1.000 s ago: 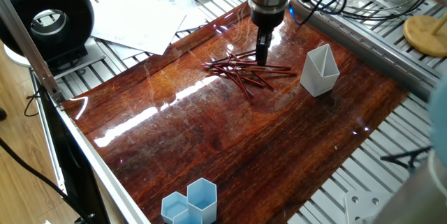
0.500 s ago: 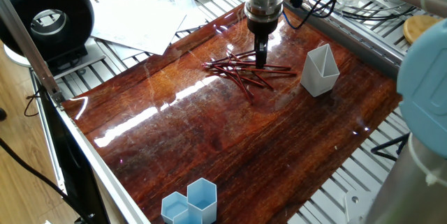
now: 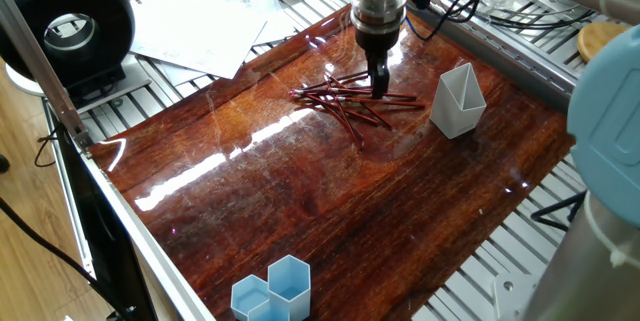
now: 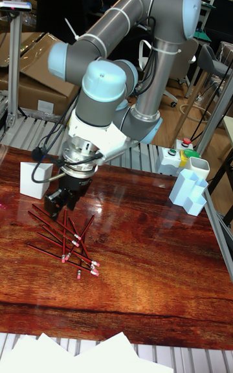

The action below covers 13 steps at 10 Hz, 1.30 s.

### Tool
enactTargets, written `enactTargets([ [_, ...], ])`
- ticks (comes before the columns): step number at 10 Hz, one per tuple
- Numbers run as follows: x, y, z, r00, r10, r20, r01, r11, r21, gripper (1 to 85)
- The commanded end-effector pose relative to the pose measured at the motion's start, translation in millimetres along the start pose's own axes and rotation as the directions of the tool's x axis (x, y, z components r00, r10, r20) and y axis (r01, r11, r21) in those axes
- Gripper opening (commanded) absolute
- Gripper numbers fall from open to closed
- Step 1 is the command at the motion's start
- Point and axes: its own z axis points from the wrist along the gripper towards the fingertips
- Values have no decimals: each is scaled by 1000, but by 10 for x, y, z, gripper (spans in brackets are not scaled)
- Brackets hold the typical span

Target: Put the pen into the pen holder

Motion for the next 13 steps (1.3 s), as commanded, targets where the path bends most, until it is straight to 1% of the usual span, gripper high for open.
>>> enactTargets([
  [1, -73, 194, 73, 999, 29, 18, -28, 1000, -10, 487],
  [2, -119, 231, 128, 999, 34, 39, -34, 999, -9, 487],
  [3, -135, 222, 164, 998, 36, 47, -36, 999, 2, 477],
  [4, -124, 191, 173, 998, 31, 47, -32, 999, 14, 463],
  [6, -122, 149, 191, 998, 17, 62, -19, 999, 30, 430],
  [7, -158, 167, 178, 996, 4, 92, -5, 1000, 17, 430],
  [8, -165, 182, 143, 994, -14, 112, 14, 1000, 3, 430],
  [9, -71, 145, 124, 995, -30, 92, 29, 1000, 9, 430],
  [10, 9, 104, 142, 998, -27, 55, 26, 999, 21, 430],
  [11, 33, 69, 166, 1000, -19, 18, 18, 999, 29, 433],
  [12, 12, 55, 162, 1000, -10, -15, 10, 999, 33, 433],
  [13, 9, 28, 151, 998, 0, -69, 3, 999, 38, 433],
])
